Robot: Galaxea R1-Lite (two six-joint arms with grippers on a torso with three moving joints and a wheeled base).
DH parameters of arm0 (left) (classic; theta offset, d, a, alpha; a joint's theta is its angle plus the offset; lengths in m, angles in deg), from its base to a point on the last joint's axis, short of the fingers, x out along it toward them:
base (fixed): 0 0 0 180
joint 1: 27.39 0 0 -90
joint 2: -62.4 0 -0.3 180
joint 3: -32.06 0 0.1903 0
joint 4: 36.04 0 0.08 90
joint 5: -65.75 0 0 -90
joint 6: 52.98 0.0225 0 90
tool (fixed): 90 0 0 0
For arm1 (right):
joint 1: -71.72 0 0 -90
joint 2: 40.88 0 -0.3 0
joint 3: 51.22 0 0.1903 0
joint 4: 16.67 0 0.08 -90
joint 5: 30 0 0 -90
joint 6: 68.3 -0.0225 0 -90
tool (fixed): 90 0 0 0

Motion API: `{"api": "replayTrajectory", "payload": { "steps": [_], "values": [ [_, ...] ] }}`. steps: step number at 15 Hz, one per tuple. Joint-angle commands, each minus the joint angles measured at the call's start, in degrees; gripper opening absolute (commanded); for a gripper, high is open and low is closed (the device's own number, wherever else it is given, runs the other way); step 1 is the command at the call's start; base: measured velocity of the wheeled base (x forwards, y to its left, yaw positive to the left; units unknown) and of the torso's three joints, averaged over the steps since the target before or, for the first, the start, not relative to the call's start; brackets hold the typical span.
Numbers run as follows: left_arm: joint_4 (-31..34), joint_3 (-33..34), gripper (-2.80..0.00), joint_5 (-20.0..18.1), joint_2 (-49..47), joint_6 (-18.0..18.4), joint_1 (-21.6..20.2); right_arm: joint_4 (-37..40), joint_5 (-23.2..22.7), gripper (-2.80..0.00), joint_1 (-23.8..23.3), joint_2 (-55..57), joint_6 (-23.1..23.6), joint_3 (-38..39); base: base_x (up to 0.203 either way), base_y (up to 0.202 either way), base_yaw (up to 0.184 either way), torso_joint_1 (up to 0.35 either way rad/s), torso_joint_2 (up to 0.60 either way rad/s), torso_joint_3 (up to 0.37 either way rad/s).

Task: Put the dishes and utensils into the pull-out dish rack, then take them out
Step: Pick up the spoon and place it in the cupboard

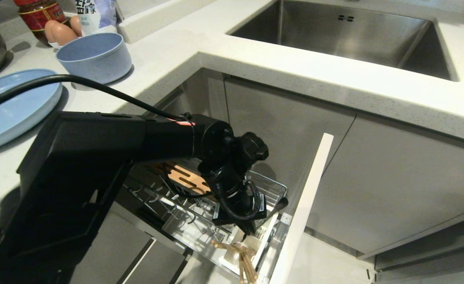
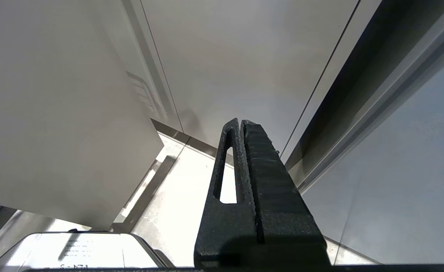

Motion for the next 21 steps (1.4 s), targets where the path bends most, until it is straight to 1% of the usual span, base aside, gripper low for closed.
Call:
{"api": "replayTrajectory", "payload": {
  "steps": [1,10,18,21],
  "values": [
    [0.3,0.0,0.00,-0.1,0.4,-0.3,0.1,0.0,0.0,-2.80,0.0,0.0,0.0,0.0,0.000,0.000,0.000,0.000,0.00,0.000],
    [0.4,0.1,0.00,-0.2,3.9,-0.6,0.6,0.0,0.0,-2.80,0.0,0.0,0.0,0.0,0.000,0.000,0.000,0.000,0.00,0.000],
    [1.6,0.5,0.00,0.1,12.7,-0.9,1.1,0.0,0.0,-2.80,0.0,0.0,0.0,0.0,0.000,0.000,0.000,0.000,0.00,0.000],
    [2.4,0.5,0.00,0.3,17.1,-1.9,1.6,0.0,0.0,-2.80,0.0,0.0,0.0,0.0,0.000,0.000,0.000,0.000,0.00,0.000]
  ]
}}
